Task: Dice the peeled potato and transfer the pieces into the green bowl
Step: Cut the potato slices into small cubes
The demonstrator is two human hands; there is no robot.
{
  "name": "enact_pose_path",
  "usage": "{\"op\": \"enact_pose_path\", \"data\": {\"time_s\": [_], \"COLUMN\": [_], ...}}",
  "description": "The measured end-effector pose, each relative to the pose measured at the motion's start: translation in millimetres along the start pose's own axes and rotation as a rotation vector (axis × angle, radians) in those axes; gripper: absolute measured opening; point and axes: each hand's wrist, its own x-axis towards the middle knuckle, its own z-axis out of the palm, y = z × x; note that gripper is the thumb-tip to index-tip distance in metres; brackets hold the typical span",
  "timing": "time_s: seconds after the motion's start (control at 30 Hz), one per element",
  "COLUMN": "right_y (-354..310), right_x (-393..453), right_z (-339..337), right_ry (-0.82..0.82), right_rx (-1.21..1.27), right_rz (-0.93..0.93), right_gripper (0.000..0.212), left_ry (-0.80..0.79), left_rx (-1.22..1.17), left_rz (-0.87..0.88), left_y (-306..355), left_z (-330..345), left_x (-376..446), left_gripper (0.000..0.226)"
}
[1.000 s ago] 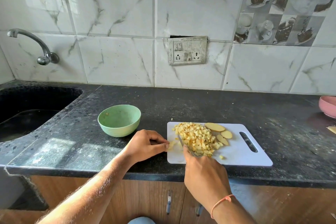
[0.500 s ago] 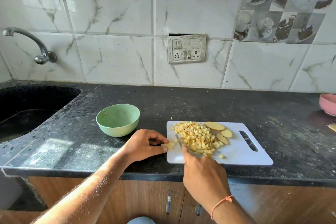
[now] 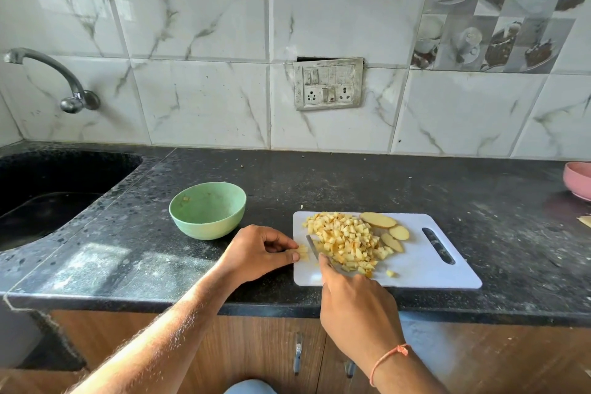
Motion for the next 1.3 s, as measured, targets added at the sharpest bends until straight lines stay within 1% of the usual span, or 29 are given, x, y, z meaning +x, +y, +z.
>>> {"op": "enact_pose_path", "data": {"time_s": [0.13, 0.43, 0.6, 0.73, 0.9, 1.3], "right_y": [-9.0, -27.4, -27.0, -22.5, -13.4, -2.2], "right_x": [-0.8, 10.6, 20.2, 3.4, -17.3, -11.0], "right_z": [-2.3, -0.8, 0.3, -6.6, -17.3, -14.1], "right_ry": [0.017, -0.084, -0.127, -0.152, -0.222, -0.137], "right_rx": [-0.002, -0.124, -0.121, -0.113, -0.109, -0.143], "right_rz": [-0.033, -0.047, -0.074, -0.097, -0.082, -0.016], "right_gripper": [0.061, 0.066, 0.069, 0.067, 0.071, 0.066], "left_ry": [0.008, 0.021, 0.017, 0.021, 0.041, 0.056], "left_rx": [0.002, -0.027, -0.016, -0.038, -0.015, -0.011], "left_rz": [-0.006, -0.012, -0.059, -0.092, -0.094, -0.062], "left_y": [2.8, 4.8, 4.6, 3.8, 5.3, 9.5], "left_z": [1.7, 2.3, 2.5, 3.5, 4.6, 5.0], "left_x": [0.4, -0.2, 2.3, 2.7, 0.8, -5.1], "left_gripper": [0.016, 0.012, 0.012, 0.014, 0.012, 0.013]}}
